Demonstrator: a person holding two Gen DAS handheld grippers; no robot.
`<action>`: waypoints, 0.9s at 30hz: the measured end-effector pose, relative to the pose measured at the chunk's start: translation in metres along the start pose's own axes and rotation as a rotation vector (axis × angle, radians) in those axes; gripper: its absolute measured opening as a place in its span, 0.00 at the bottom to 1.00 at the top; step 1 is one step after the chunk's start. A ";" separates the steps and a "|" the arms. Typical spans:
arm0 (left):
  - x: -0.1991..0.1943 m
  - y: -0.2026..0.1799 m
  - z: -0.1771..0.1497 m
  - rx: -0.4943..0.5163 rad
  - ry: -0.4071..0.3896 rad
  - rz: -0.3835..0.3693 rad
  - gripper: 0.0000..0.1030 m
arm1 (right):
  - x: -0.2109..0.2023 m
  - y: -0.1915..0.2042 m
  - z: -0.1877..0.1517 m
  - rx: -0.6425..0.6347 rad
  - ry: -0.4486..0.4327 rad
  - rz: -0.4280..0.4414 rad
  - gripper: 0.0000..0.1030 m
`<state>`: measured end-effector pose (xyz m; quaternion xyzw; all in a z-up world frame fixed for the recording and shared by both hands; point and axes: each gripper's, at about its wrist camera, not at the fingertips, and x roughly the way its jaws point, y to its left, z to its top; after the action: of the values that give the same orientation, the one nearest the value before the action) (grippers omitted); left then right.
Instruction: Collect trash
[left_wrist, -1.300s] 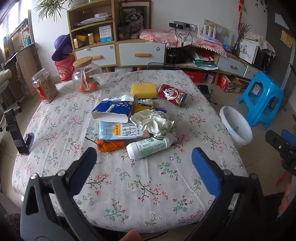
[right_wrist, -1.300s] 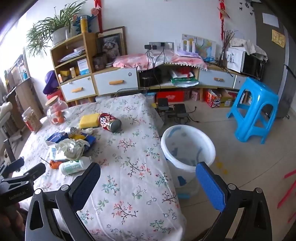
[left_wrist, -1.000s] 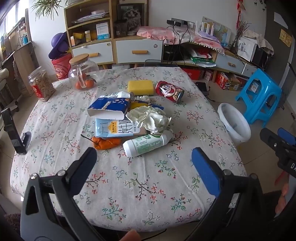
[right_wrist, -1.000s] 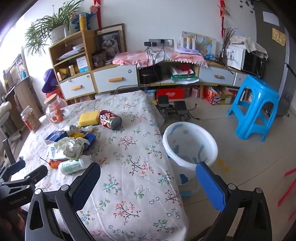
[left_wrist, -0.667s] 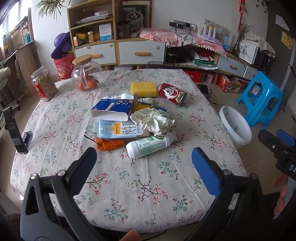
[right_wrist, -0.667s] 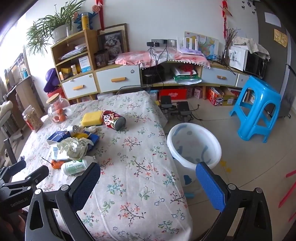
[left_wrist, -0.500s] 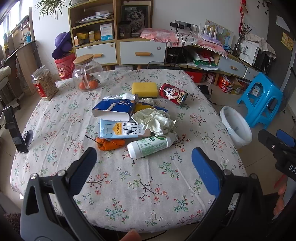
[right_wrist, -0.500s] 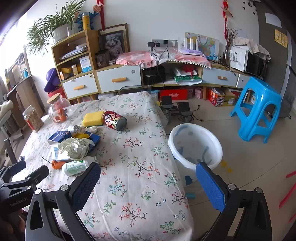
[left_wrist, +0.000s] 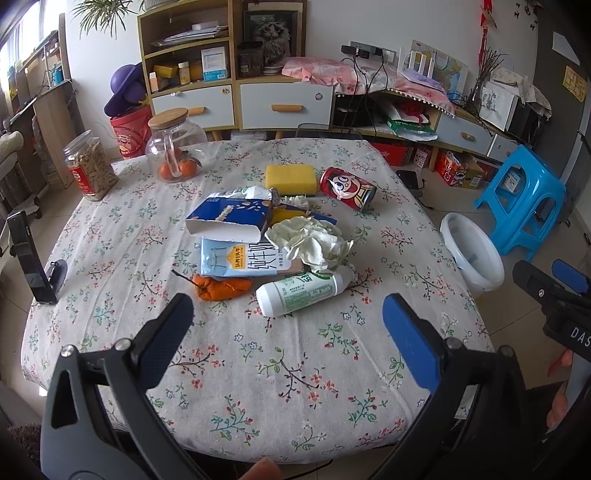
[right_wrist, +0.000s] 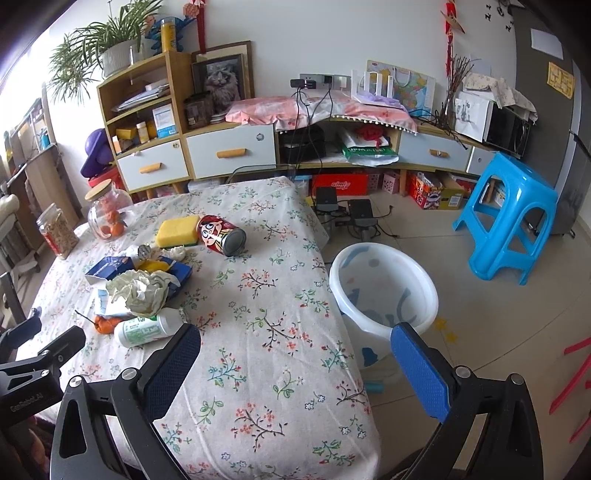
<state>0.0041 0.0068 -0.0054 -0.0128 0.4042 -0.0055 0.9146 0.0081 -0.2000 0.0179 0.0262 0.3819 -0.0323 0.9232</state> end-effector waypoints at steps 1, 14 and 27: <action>0.000 0.000 0.000 -0.001 0.001 0.001 0.99 | 0.000 0.000 0.000 -0.001 0.001 0.002 1.00; 0.002 0.001 0.000 -0.001 -0.001 -0.002 0.99 | 0.001 0.002 0.000 -0.009 0.009 0.005 1.00; 0.001 0.000 0.000 -0.002 0.000 -0.002 0.99 | 0.002 0.001 -0.002 -0.011 0.011 0.003 1.00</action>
<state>0.0045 0.0068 -0.0059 -0.0141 0.4042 -0.0058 0.9146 0.0078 -0.1985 0.0149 0.0220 0.3871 -0.0286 0.9213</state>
